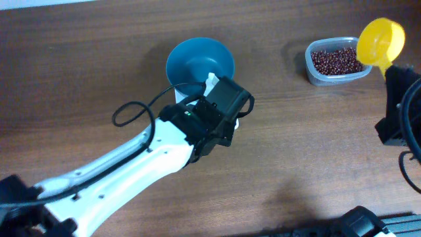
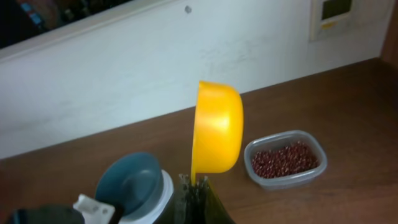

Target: Scoop item into bowl and weigh 50g on scale

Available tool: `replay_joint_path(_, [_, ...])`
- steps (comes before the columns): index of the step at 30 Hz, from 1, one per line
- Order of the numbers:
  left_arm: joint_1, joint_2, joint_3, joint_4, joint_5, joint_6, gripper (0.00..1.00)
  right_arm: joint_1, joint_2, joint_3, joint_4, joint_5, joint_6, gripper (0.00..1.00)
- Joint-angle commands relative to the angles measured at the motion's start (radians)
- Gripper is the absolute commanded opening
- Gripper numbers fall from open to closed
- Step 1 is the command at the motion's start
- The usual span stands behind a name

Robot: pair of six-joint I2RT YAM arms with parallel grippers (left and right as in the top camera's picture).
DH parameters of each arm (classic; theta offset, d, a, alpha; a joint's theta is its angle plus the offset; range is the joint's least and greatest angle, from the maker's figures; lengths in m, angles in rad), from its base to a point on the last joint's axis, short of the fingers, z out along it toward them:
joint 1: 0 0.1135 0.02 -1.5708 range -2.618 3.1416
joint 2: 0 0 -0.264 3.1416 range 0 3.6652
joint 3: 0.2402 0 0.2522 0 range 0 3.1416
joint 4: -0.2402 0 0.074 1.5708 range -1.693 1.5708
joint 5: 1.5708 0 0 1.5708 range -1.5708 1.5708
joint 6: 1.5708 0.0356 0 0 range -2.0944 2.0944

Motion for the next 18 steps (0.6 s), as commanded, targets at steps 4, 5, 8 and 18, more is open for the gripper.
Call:
replay_joint_path(4, [-0.001, 0.095, -0.003, 0.080, -0.021, -0.006, 0.00, 0.003, 0.013, 0.015, 0.009, 0.087, -0.003, 0.04])
replay_joint_path(5, [-0.001, 0.106, -0.003, 0.099, -0.021, -0.005, 0.00, 0.003, 0.018, 0.015, 0.009, 0.087, -0.003, 0.04])
replay_joint_path(8, [0.000, 0.127, -0.003, 0.132, -0.046, -0.005, 0.00, 0.003, 0.031, 0.015, 0.008, 0.087, -0.003, 0.04])
replay_joint_path(18, [0.000, 0.177, -0.003, 0.190, -0.080, -0.005, 0.00, 0.003, 0.060, 0.015, 0.037, 0.139, -0.004, 0.04])
